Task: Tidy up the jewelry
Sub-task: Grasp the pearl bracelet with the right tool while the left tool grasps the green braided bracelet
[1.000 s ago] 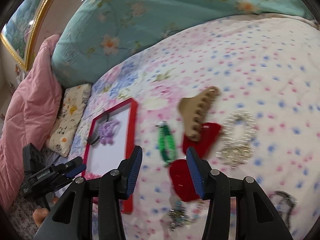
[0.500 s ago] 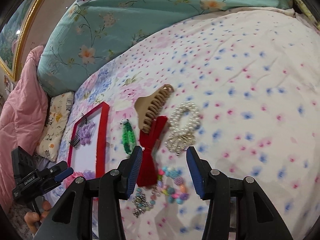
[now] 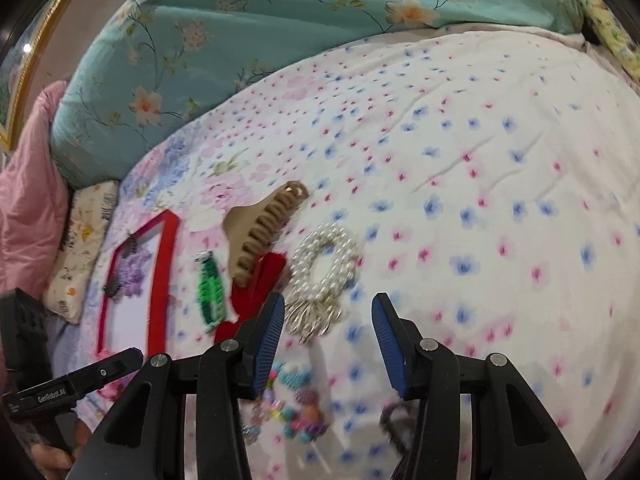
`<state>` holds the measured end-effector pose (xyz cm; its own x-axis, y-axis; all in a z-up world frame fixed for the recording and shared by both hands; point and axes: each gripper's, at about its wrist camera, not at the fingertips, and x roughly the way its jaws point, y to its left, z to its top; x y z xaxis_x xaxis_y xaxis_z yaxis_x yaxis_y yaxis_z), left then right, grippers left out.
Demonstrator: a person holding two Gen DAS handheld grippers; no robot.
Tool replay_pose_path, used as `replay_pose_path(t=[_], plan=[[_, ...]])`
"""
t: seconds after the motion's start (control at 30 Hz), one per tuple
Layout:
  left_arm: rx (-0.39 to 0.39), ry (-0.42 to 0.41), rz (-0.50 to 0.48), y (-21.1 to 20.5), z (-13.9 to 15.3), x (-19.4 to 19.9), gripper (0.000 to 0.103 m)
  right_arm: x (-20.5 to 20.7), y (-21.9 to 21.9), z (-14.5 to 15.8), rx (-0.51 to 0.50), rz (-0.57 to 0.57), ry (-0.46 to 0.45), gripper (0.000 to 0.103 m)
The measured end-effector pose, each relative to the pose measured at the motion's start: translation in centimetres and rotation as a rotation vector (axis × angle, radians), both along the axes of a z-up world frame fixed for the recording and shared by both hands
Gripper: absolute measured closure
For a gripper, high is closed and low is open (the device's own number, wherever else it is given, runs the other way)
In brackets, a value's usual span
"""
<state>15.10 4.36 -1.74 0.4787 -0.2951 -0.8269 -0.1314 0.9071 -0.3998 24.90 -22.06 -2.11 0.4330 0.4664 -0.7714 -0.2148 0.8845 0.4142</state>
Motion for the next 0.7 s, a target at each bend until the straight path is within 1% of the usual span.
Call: replay_pose_path(t=[0.03, 0.2, 0.27, 0.33, 0.37, 0.43, 0.47, 0.5, 0.53, 0.57, 0.6, 0.63, 0.67, 0.7], plan=[[0.023, 0.006, -0.005, -0.4, -0.2, 0.9, 0.044, 0.4, 0.2, -0.1, -0.009, 0.003, 0.0, 0.057], [0.069, 0.022, -0.01, -0.9, -1.1, 3.8, 0.045, 2.5, 1.4, -1.2, -0.092, 0.027, 0.012, 0.058], [0.091, 0.035, -0.023, -1.2, -1.6, 4.9, 0.048, 3.0, 1.9, -1.8, -0.114, 0.039, 0.026, 0.059], [0.119, 0.044, -0.033, -1.7, -1.9, 6.0, 0.049, 3.4, 2.3, -2.4, -0.131, 0.05, 0.039, 0.065], [0.134, 0.048, -0.04, -1.9, -2.1, 6.3, 0.049, 3.5, 2.5, -2.6, -0.143, 0.054, 0.037, 0.067], [0.168, 0.067, -0.046, -2.2, -2.8, 7.1, 0.049, 3.5, 2.8, -2.7, -0.164, 0.058, 0.027, 0.074], [0.172, 0.076, -0.049, -2.3, -3.1, 7.3, 0.049, 3.5, 2.8, -2.7, -0.171, 0.058, 0.024, 0.076], [0.191, 0.085, -0.053, -2.6, -3.4, 7.5, 0.049, 3.5, 2.9, -2.8, -0.18, 0.06, 0.022, 0.082], [0.234, 0.073, -0.061, -3.1, -3.4, 7.6, 0.049, 3.5, 3.0, -2.8, -0.187, 0.063, 0.02, 0.086], [0.258, 0.069, -0.067, -3.4, -3.4, 7.7, 0.049, 3.5, 3.0, -2.7, -0.193, 0.064, 0.014, 0.088], [0.274, 0.066, -0.069, -3.6, -3.4, 7.7, 0.055, 3.5, 3.0, -2.7, -0.192, 0.065, 0.01, 0.089], [0.281, 0.058, -0.076, -3.7, -3.4, 7.6, 0.075, 3.5, 3.0, -2.6, -0.188, 0.065, 0.008, 0.089], [0.259, 0.065, -0.091, -3.6, -3.5, 7.7, 0.084, 3.5, 2.9, -2.5, -0.181, 0.064, 0.003, 0.09], [0.239, 0.07, -0.096, -3.5, -3.6, 7.7, 0.084, 3.4, 2.8, -2.3, -0.174, 0.061, -0.002, 0.09]])
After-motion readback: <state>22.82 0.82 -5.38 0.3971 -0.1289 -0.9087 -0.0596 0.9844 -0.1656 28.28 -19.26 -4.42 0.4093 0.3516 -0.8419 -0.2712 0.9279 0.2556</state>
